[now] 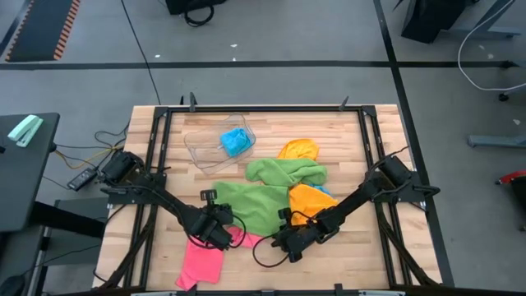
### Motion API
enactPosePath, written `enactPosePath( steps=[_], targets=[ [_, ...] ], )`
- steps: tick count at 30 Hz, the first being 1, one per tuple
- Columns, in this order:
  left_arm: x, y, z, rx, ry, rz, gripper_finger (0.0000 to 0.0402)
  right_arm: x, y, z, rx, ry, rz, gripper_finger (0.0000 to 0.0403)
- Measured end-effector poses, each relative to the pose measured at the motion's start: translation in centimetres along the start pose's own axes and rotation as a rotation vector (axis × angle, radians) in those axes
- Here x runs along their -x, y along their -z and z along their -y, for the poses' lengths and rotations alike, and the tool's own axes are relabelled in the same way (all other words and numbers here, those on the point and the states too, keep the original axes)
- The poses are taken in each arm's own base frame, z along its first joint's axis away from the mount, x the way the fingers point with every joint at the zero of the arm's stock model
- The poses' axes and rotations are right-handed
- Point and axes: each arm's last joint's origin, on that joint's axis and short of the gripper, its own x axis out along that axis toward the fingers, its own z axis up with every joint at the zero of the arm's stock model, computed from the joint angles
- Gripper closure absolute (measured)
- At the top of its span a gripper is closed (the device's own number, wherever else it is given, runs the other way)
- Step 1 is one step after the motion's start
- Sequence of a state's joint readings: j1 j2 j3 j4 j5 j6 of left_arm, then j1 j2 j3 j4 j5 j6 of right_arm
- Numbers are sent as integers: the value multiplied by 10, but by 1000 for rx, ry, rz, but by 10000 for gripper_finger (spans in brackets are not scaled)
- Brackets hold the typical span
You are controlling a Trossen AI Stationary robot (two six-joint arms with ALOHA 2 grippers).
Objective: Fold microfiber towels
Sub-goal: Fold the left green microfiber towel
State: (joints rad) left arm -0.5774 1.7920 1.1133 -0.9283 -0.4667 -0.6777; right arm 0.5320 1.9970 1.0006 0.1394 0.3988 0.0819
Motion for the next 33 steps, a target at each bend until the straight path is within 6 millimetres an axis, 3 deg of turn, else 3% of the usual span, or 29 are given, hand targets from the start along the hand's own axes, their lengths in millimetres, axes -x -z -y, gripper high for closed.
enactPosePath(
  steps=[6,14,21,27,33],
  targets=[
    [2,1,0,-5,5,6,390,18,-10,8,3,7,-1,400],
    [27,0,-17,37,43,75,377,49,-29,28,25,30,33,401],
    [34,-2,-45,80,-31,66,391,59,-34,60,75,118,-2,402],
    [27,-3,-69,64,-129,-23,374,77,-42,95,123,224,-2,402],
    [15,-10,-94,16,-188,-98,394,93,-43,132,144,292,-31,402]
  ],
)
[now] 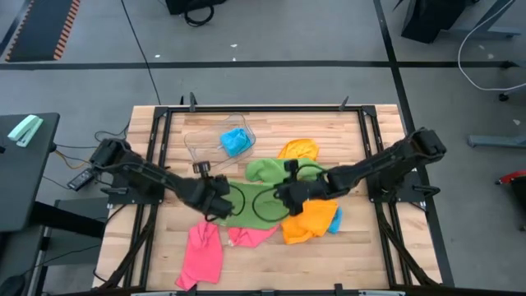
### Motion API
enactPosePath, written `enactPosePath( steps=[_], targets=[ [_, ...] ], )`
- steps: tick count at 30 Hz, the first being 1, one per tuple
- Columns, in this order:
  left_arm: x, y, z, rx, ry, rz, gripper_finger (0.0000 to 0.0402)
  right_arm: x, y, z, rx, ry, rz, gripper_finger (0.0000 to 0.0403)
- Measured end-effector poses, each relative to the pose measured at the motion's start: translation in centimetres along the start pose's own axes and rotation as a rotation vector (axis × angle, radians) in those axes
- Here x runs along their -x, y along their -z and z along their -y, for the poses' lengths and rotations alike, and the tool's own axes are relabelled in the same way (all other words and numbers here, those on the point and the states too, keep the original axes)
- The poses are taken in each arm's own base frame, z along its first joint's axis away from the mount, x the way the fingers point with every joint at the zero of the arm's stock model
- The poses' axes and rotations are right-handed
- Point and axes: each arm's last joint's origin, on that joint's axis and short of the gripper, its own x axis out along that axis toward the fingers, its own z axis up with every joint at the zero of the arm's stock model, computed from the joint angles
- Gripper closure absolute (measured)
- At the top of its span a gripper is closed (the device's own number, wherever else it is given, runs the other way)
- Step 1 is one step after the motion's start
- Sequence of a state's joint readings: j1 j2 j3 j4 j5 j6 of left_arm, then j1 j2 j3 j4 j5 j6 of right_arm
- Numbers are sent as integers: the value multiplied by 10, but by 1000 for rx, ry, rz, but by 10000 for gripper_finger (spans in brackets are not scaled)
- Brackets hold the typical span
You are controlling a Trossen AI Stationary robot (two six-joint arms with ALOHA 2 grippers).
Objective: Fold microfiber towels
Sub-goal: Fold the left green microfiber towel
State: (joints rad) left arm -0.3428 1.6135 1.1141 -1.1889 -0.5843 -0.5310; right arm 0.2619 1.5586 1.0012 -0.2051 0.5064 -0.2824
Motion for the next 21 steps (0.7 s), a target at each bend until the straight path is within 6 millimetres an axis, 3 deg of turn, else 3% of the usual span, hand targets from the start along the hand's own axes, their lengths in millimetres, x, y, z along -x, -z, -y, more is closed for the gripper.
enactPosePath(
  steps=[8,13,21],
  targets=[
    [-23,-12,-32,-52,-44,-78,369,-3,9,35,42,65,-41,402],
    [-35,-17,-51,-81,-47,-122,384,-9,16,48,71,76,-84,402],
    [-29,-42,-88,-97,-35,-81,384,-11,24,70,114,118,-119,402]
  ],
)
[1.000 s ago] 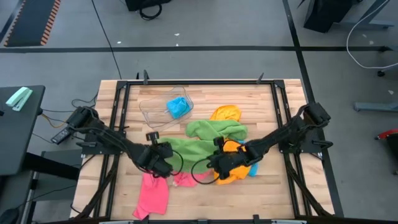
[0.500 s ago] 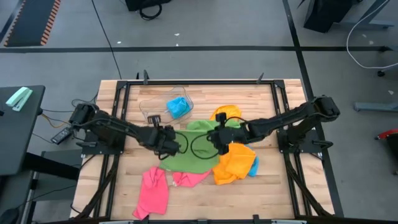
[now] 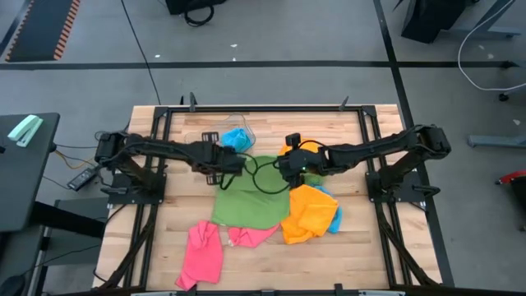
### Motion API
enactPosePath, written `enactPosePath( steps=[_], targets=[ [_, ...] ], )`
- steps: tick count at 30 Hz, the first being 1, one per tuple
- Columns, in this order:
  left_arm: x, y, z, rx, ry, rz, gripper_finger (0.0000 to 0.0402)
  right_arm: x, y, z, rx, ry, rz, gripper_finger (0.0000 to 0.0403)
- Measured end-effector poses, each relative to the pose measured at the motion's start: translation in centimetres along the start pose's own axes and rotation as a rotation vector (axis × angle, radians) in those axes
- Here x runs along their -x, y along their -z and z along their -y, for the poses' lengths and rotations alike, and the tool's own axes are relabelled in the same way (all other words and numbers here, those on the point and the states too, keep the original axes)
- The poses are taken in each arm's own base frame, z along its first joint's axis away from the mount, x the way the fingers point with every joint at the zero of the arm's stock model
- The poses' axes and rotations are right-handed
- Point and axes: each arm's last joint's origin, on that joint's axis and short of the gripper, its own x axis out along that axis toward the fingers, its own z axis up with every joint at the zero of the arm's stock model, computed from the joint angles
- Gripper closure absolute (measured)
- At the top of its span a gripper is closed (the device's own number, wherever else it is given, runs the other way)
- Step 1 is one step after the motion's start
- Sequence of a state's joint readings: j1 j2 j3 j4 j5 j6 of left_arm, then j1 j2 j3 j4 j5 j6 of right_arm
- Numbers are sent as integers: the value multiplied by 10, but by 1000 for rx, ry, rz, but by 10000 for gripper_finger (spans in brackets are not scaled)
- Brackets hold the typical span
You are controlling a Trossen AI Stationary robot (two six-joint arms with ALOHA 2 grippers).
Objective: Fold microfiber towels
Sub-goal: Fold the left green microfiber towel
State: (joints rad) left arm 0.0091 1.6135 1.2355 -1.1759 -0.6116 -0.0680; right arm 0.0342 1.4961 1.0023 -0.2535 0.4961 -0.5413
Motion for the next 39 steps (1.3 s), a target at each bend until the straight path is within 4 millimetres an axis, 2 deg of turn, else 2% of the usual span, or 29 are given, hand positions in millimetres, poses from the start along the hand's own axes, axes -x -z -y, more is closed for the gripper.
enactPosePath(
  steps=[3,8,11,14,20,25,29,33,39],
  targets=[
    [1,-5,-15,-15,-4,9,378,3,4,8,17,35,-23,402],
    [-1,-9,-35,-8,-12,5,393,16,9,26,12,86,-24,402],
    [-3,-10,-41,1,-13,8,392,21,13,34,-1,103,-24,402],
    [-3,-11,-40,19,16,19,376,21,15,34,-17,48,-6,402],
    [5,-12,-27,16,55,51,378,15,14,22,-30,-42,-10,402],
    [16,-10,-11,0,102,56,394,22,6,10,-46,-92,39,402],
    [25,-6,3,10,113,49,381,29,-2,-3,-67,-193,104,402],
    [35,-4,19,16,138,68,370,38,-10,-17,-89,-304,165,402],
    [47,5,52,20,161,102,390,43,-14,-43,-99,-379,189,402]
  ],
)
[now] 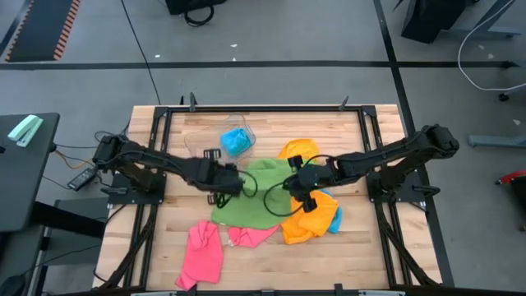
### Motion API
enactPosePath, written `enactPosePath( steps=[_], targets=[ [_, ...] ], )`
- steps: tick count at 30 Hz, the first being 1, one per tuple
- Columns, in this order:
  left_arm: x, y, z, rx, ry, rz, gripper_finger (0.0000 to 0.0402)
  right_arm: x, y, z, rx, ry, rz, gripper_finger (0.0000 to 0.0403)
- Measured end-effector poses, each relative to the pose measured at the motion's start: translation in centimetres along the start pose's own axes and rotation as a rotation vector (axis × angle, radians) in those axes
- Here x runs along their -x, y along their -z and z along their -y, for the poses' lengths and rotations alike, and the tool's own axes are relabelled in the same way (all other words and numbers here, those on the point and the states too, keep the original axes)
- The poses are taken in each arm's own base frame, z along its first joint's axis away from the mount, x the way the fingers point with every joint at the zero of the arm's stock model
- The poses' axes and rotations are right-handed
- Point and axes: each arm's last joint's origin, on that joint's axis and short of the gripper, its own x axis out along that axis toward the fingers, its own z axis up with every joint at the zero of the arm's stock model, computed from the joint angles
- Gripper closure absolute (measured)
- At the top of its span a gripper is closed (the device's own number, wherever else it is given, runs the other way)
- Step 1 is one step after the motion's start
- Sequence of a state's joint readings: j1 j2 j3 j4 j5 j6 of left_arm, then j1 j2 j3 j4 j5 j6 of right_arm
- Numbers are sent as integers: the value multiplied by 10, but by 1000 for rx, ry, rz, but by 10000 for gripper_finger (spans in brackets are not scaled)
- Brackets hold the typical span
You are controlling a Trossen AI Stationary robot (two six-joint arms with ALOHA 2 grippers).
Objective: Fold microfiber towels
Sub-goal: Fold the left green microfiber towel
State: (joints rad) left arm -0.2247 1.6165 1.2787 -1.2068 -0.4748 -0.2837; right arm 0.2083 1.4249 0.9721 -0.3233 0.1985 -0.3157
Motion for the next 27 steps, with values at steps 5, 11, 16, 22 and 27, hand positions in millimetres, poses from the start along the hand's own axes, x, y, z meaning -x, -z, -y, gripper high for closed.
enactPosePath(
  steps=[5,11,16,22,27],
  targets=[
    [-7,12,28,1,14,26,389,-10,8,-22,-28,-35,21,402],
    [-11,23,42,24,0,28,380,-20,15,-41,-56,-64,45,402],
    [-13,28,48,9,-3,22,394,-31,12,-53,-64,-80,61,402],
    [-12,31,47,-8,-16,-3,379,-40,14,-60,-86,-84,45,402],
    [-12,33,48,-20,-15,-9,383,-40,12,-64,-99,-92,60,402]
  ],
)
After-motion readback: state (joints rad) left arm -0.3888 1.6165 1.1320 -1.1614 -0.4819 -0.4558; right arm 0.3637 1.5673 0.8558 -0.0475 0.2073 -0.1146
